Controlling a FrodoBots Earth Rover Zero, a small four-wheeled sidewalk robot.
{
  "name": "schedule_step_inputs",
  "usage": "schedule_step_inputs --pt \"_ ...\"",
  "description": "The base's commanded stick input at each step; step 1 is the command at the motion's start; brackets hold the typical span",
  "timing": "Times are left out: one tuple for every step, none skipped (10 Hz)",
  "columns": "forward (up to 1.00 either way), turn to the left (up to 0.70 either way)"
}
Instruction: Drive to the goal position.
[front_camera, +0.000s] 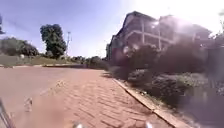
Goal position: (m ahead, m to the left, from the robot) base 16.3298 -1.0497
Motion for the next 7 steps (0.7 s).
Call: schedule_step_inputs --pt "1.00 0.00" --pt "1.00 0.00" --pt "1.00 0.00" --pt "1.00 0.00" --pt "1.00 0.00" --pt "1.00 0.00" --pt "1.00 0.00"
